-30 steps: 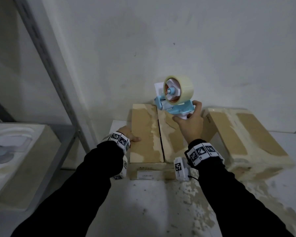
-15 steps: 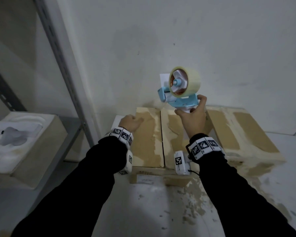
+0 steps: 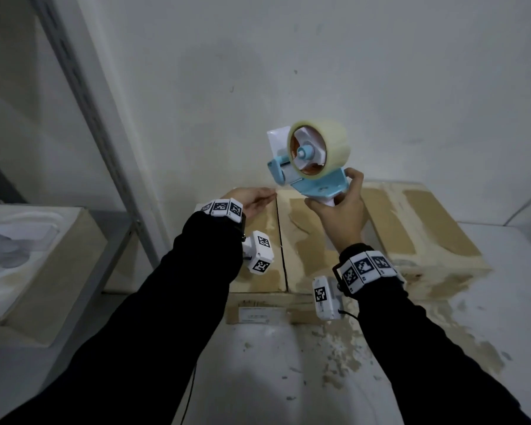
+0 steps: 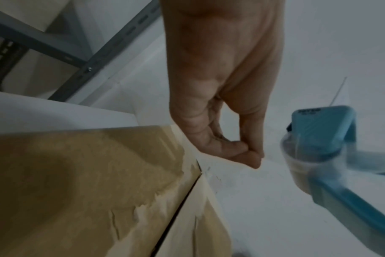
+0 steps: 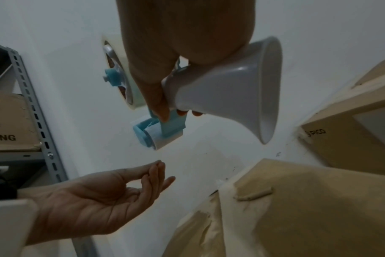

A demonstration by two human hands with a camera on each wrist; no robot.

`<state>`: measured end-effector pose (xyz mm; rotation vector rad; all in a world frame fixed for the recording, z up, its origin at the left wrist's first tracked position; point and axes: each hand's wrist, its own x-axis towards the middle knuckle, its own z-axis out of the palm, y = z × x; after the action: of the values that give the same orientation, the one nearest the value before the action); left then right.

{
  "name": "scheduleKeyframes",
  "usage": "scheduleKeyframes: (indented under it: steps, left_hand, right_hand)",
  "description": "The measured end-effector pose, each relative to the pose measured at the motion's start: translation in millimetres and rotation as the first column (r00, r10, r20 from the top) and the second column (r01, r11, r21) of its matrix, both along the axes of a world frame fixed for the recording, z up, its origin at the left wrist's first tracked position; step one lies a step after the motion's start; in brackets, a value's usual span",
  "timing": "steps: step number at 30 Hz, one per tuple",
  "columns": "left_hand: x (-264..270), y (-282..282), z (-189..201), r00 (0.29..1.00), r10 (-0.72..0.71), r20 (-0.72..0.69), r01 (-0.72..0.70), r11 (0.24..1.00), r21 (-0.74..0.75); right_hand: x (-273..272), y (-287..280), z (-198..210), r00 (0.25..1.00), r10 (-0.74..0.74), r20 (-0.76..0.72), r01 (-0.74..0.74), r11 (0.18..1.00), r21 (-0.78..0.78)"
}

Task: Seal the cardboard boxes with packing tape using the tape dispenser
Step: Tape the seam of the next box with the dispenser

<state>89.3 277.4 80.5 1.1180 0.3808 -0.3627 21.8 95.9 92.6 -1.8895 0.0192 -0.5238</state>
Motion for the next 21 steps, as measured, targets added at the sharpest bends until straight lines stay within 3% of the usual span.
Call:
scheduleKeyframes:
  steps: [4, 7, 11, 14, 17, 19, 21]
  left_hand:
    - [12.3, -0.9, 4.7, 0.996, -0.084, -0.012, 0.084, 0.996, 0.029]
    - [16.8, -7.6, 11.1, 0.982, -0.19, 0.012, 0.184, 0.96, 0.211]
    - [29.2, -11.1, 14.6, 0.966, -0.232, 0.116, 0.134, 0.829, 0.543]
    - [41.2, -11.8, 17.0, 0.94, -0.31, 0.142, 0.128, 0.708, 0.694]
    - [48.2, -10.9, 17.5, 0.927, -0.364, 0.086, 0.191, 0.657, 0.729]
    - [50.8, -10.3, 14.3, 0.923, -0.381, 0.043, 0.25, 0.683, 0.686]
    - [51.9, -10.6, 10.1, 0.937, -0.35, -0.005, 0.286, 0.755, 0.59]
  right_hand:
    - [4.0, -6.5, -8.9, 0.999, -0.023, -0.04, 0.022, 1.0, -0.006]
    - [10.7, -8.2, -16.3, 0.992, -0.024, -0.124, 0.027, 0.999, 0.03]
    - [19.1, -6.0, -23.5, 0.976, 0.009, -0.219, 0.01, 0.996, 0.088]
    - [23.4, -4.7, -24.5, 0.955, 0.093, -0.283, -0.033, 0.977, 0.211]
    - [26.1, -2.5, -28.5, 0.934, 0.159, -0.321, -0.056, 0.95, 0.308]
    - [28.6, -1.7, -32.5, 0.929, 0.177, -0.325, -0.058, 0.937, 0.345]
    - [31.6, -2.0, -34.0, 0.926, 0.193, -0.324, -0.062, 0.926, 0.372]
